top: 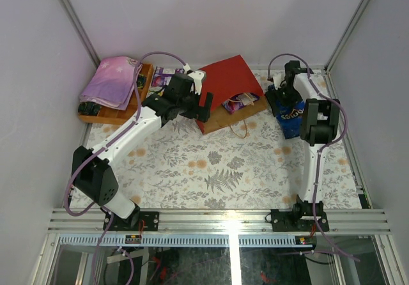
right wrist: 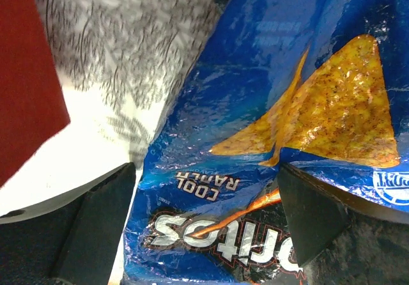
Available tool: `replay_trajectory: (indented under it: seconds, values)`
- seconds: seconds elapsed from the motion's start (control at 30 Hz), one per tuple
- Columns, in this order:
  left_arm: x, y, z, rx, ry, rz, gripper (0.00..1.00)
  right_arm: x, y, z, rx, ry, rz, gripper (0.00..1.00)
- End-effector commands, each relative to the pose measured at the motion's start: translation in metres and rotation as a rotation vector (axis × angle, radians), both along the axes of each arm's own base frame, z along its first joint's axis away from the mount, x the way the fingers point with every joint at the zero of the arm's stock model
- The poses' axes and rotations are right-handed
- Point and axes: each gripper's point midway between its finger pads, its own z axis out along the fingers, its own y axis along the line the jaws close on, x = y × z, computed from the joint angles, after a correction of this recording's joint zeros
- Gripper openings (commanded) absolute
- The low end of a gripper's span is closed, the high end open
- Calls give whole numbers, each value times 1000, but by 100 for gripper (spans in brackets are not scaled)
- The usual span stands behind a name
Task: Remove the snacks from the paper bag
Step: Place the snack at the corner of the board.
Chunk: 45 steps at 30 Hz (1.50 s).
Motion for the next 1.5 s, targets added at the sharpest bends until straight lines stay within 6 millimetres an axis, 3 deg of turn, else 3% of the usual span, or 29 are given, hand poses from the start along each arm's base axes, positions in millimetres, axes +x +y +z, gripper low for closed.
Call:
replay_trajectory:
  seconds: [0.0,0.13,0.2,0.33,0.47,0.6,0.7,0.73,0.8,0.9,1.3,1.47]
  values:
    - [3,-2,16,-21,-25,-14,100,-7,-3,42,17,-72,59,99]
    - [1,2,19,-20,-35,-5,100,36,-14,114,19,-407,-99,99]
    - [0,4,19,-13,-40,2,100,42,0,141,122,-506,-115,99]
    - [2,5,18,-9,-41,6,100,59,27,172,334,-643,-187,100]
    - [1,5,21,-14,-47,4,100,85,17,153,348,-644,-356,89]
    - [0,11,23,3,-63,19,100,108,0,114,278,-608,-463,82]
    - [0,12,22,7,-63,21,100,117,-1,79,262,-527,-482,82]
    - [0,12,22,8,-64,21,100,123,-2,76,253,-516,-489,81]
    - [2,12,23,10,-67,23,100,122,-10,52,204,-465,-525,81]
    - [3,14,22,19,-68,28,100,115,-23,31,133,-439,-567,81]
    - [5,15,18,35,-62,33,100,120,-45,-22,21,-329,-454,92]
    - [5,16,15,44,-53,37,100,136,-56,-2,62,-377,-443,96]
